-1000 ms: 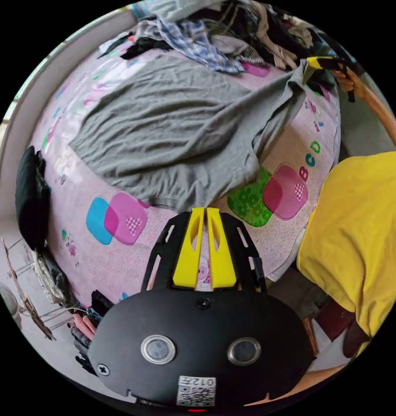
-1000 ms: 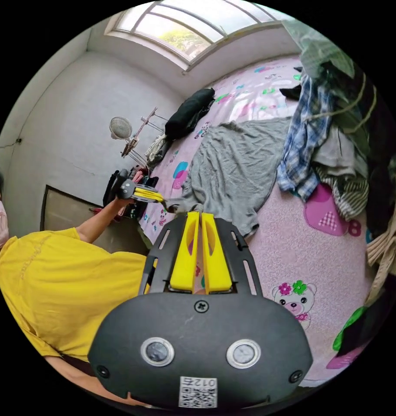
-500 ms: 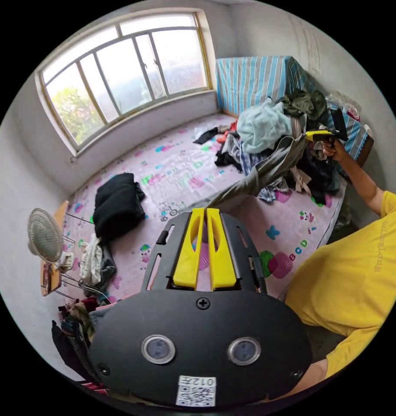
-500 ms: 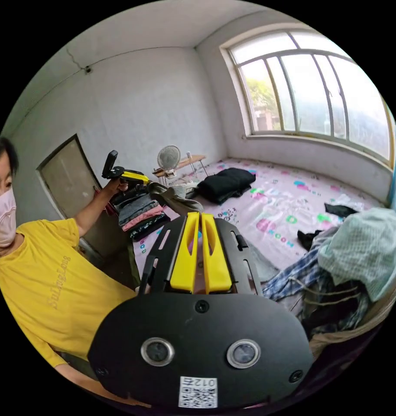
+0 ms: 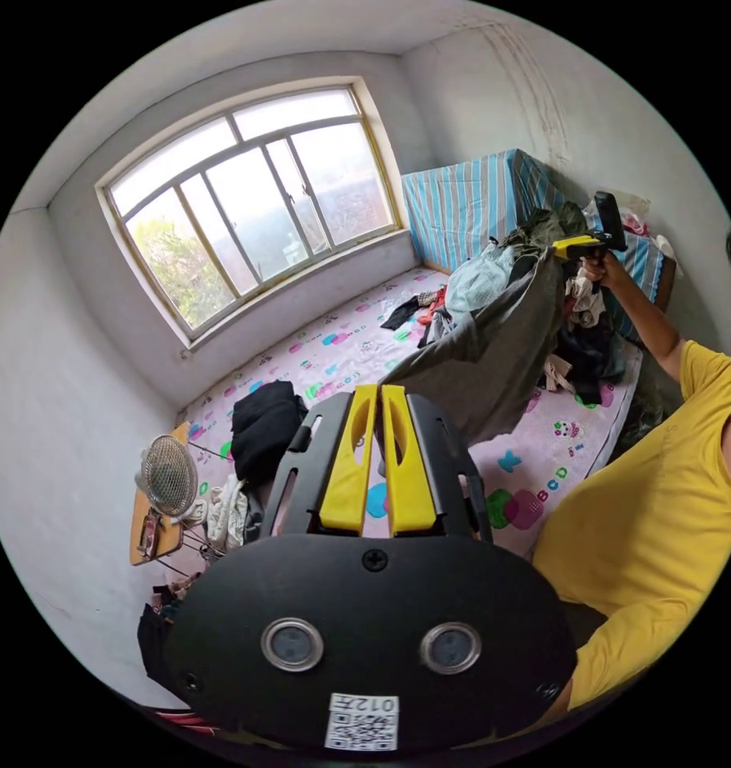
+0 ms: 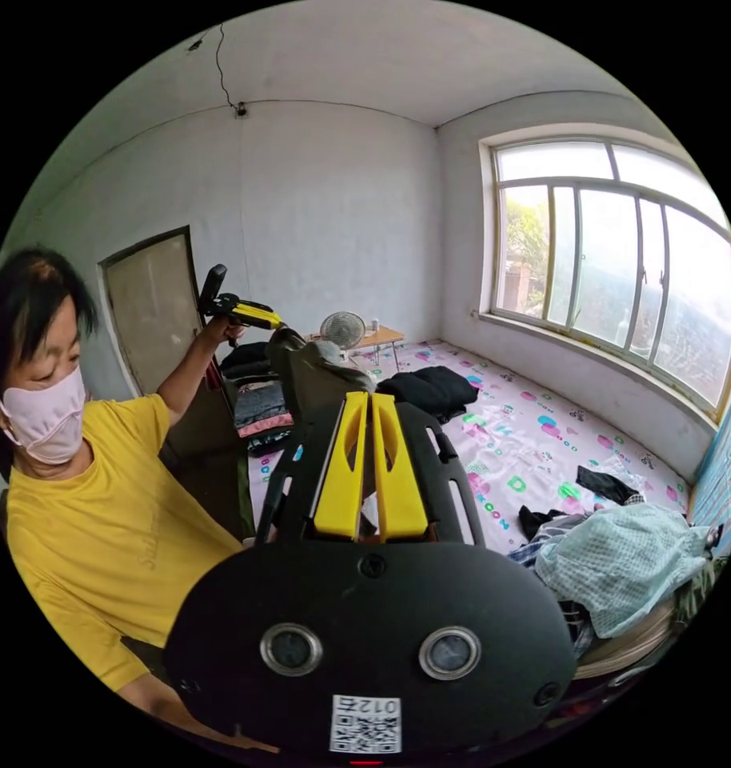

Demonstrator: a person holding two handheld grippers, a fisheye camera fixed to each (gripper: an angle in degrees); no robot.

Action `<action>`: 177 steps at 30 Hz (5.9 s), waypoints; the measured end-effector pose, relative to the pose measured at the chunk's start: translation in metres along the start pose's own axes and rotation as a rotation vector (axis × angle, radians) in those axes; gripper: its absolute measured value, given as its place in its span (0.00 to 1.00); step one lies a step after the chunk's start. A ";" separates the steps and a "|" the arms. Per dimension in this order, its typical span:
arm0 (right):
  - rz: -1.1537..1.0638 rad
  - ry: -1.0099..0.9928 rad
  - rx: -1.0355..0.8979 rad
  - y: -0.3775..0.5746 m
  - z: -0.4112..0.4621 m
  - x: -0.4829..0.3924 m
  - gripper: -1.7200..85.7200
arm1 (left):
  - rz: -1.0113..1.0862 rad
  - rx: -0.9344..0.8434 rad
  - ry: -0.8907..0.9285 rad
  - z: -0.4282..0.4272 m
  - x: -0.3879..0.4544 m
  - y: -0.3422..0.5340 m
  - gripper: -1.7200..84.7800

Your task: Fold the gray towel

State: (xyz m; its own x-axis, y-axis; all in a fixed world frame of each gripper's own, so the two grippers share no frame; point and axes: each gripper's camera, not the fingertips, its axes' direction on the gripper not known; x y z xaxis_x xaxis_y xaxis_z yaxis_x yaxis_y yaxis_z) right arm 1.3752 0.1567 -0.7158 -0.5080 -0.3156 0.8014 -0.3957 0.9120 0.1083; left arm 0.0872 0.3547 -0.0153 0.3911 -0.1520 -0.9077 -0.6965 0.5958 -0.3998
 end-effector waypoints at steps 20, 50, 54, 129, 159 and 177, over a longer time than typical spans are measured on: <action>0.279 0.079 -0.129 -0.019 0.135 0.187 0.02 | -0.255 -0.133 0.261 0.243 -0.183 -0.092 0.02; 0.314 -0.255 -0.848 0.313 0.182 0.184 0.03 | 0.303 -0.749 0.427 0.312 0.151 0.367 0.02; 0.379 -0.268 -0.885 0.341 0.179 0.195 0.03 | 0.156 -0.819 0.510 0.327 0.148 0.429 0.02; 0.619 0.100 -0.892 0.146 0.119 0.776 0.13 | -0.263 -0.777 0.280 0.355 -0.486 0.248 0.05; 1.371 0.196 -0.512 0.282 -0.054 0.687 0.05 | -1.173 -0.649 0.443 -0.004 -0.617 0.386 0.13; 1.497 0.150 -0.423 0.327 -0.085 0.710 0.10 | -1.623 -0.559 0.573 -0.106 -0.678 0.417 0.06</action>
State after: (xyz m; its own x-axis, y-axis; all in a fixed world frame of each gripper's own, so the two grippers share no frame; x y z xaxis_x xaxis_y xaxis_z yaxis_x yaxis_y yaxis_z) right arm 0.9501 0.2532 -0.0615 -0.1396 0.9171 0.3734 0.6299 0.3732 -0.6811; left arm -0.5324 0.6224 0.4202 0.6658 -0.5454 0.5091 -0.0199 -0.6951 -0.7187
